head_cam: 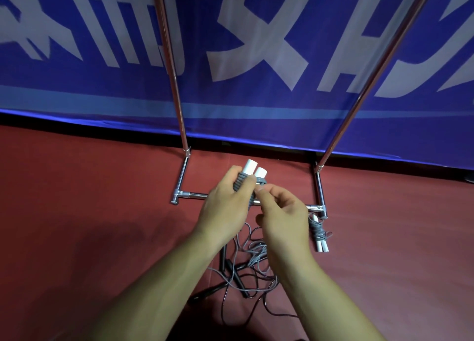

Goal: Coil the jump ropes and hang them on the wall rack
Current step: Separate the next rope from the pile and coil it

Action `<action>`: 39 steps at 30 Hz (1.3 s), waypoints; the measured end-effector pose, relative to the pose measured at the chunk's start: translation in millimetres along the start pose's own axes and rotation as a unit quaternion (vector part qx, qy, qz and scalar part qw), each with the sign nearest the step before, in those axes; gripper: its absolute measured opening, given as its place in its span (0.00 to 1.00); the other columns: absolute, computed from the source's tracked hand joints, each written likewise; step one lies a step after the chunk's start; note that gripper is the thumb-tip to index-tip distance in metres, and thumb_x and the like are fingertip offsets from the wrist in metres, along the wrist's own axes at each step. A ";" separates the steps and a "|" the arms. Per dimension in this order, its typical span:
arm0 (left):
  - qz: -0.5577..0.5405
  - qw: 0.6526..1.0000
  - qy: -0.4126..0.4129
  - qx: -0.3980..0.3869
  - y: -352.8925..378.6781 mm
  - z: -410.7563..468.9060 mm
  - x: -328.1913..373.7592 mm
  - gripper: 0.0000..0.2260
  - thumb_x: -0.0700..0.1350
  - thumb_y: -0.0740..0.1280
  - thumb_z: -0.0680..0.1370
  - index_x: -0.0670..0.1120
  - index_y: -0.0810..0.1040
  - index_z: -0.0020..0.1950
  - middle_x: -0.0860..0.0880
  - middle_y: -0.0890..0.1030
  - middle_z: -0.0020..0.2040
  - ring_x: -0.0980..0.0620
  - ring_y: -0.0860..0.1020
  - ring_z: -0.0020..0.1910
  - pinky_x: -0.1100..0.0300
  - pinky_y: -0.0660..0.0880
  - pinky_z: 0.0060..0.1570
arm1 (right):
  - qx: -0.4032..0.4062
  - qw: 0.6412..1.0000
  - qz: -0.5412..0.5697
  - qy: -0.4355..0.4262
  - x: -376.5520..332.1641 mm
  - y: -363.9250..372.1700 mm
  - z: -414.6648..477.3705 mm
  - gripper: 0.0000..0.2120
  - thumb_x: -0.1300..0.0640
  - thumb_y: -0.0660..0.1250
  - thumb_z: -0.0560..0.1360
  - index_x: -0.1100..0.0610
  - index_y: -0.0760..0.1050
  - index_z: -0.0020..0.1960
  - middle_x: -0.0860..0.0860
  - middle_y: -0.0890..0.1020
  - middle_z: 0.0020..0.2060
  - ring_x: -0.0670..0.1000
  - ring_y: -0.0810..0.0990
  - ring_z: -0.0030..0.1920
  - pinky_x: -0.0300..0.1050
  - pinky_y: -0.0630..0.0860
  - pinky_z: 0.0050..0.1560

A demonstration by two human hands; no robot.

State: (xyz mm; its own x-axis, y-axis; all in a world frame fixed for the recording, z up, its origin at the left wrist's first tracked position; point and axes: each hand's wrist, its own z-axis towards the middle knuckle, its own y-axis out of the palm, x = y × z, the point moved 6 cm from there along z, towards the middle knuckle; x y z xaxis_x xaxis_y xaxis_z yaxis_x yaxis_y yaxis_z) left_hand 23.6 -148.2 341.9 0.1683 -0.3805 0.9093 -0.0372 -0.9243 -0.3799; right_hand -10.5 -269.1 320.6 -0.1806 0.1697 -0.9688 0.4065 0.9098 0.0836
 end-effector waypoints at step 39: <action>-0.160 0.970 -0.150 -0.100 -5.4 21.4 -18.4 0.15 0.57 0.65 0.80 0.47 0.78 0.43 0.47 0.77 0.32 0.50 0.74 0.28 0.58 0.72 0.32 | -0.220 0.839 -0.402 -0.294 -28.7 10.7 -10.6 0.11 0.59 0.62 0.76 0.52 0.80 0.54 0.40 0.75 0.43 0.39 0.69 0.41 0.35 0.67 0.46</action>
State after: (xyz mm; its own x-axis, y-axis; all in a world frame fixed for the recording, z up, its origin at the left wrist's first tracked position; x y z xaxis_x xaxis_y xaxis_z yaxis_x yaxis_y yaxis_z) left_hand 41.8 -135.6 323.6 0.4813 -0.0738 0.8734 -0.1203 -0.9926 -0.0176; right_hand -10.5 -260.3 351.8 0.2868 -0.6642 -0.6903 -0.0286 0.7143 -0.6992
